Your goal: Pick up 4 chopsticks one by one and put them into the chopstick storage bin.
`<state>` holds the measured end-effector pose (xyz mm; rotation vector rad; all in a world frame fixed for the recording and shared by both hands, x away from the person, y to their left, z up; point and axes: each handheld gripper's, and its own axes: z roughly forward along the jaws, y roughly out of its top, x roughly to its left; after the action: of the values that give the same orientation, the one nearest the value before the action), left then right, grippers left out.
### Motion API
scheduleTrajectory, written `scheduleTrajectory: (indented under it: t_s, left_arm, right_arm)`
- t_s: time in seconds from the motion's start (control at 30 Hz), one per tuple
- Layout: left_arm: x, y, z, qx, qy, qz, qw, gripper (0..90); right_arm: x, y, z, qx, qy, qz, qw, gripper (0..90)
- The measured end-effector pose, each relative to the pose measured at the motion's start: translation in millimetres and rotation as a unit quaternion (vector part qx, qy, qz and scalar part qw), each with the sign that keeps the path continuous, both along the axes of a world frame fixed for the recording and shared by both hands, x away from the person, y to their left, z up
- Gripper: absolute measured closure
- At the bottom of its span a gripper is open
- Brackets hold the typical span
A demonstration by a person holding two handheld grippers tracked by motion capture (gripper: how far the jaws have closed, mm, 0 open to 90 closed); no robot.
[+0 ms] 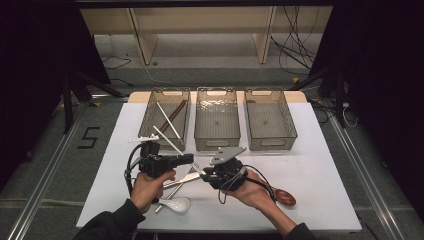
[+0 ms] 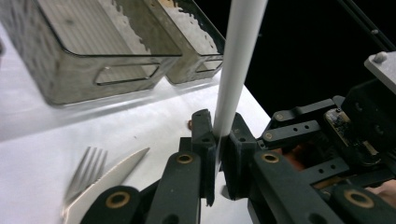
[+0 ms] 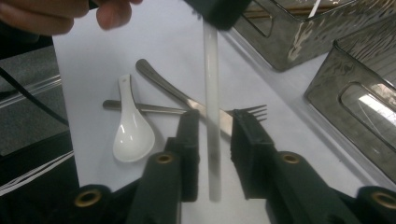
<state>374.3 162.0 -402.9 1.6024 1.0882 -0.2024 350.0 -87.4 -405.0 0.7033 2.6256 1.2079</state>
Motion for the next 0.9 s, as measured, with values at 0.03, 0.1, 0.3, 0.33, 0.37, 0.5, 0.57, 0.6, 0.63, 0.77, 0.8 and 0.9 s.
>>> scheduleTrajectory:
  t_s: [0.03, 0.1, 0.3, 0.33, 0.37, 0.5, 0.57, 0.6, 0.63, 0.77, 0.8, 0.9]
  left_arm:
    - [1.4, 1.8, 1.1, 0.001, -0.001, 0.0, 1.0, 83.9]
    - [5.5, 7.8, 4.2, -0.001, 0.0, 0.006, 1.0, 83.8]
    - [20.2, 30.8, 12.2, -0.002, 0.002, 0.032, 0.9995, 83.8]
    - [22.2, 34.5, 14.1, -0.001, 0.0, 0.036, 0.9993, 83.8]
    - [24.1, 38.3, 16.3, 0.003, -0.003, 0.04, 0.9992, 83.8]
    - [30.9, 53.8, 24.9, 0.013, -0.016, 0.061, 0.9979, 83.7]
    - [34.3, 60.2, 29.2, 0.018, -0.02, 0.069, 0.9972, 83.7]
    - [36.4, 62.7, 31.3, 0.02, -0.023, 0.073, 0.9969, 83.7]
    - [38.7, 64.6, 33.3, 0.024, -0.025, 0.076, 0.9965, 83.7]
    - [50.2, 70.0, 41.0, 0.035, -0.032, 0.088, 0.995, 83.7]
    - [53.9, 71.3, 43.0, 0.036, -0.034, 0.093, 0.9945, 83.7]
    - [62.3, 75.1, 46.1, 0.038, -0.033, 0.102, 0.9936, 83.7]
  right_arm:
    - [0.3, -0.9, 0.3, -0.001, 0.001, -0.002, 1.0, 68.7]
    - [0.1, -2.8, 1.1, -0.001, 0.004, -0.004, 1.0, 64.6]
    - [-1.5, -9.3, 3.3, -0.003, 0.001, -0.013, 0.9999, 49.4]
    - [-1.4, -11.0, 3.4, -0.004, 0.002, -0.015, 0.9999, 47.1]
    - [-1.5, -12.6, 3.7, -0.005, 0.001, -0.02, 0.9998, 45.5]
    - [0.1, -21.5, 4.4, -0.007, 0.001, -0.035, 0.9994, 42.7]
    - [1.2, -25.7, 4.2, -0.009, 0.004, -0.039, 0.9992, 41.9]
    - [1.3, -27.0, 3.9, -0.009, 0.004, -0.044, 0.999, 41.7]
    - [1.4, -28.6, 3.6, -0.011, 0.004, -0.044, 0.999, 41.5]
    - [-0.5, -31.5, 3.3, -0.011, 0.007, -0.047, 0.9988, 39.8]
    - [-0.9, -32.3, 3.5, -0.01, 0.008, -0.047, 0.9988, 39.3]
    - [-1.8, -35.5, 4.1, -0.01, 0.007, -0.047, 0.9988, 38.8]
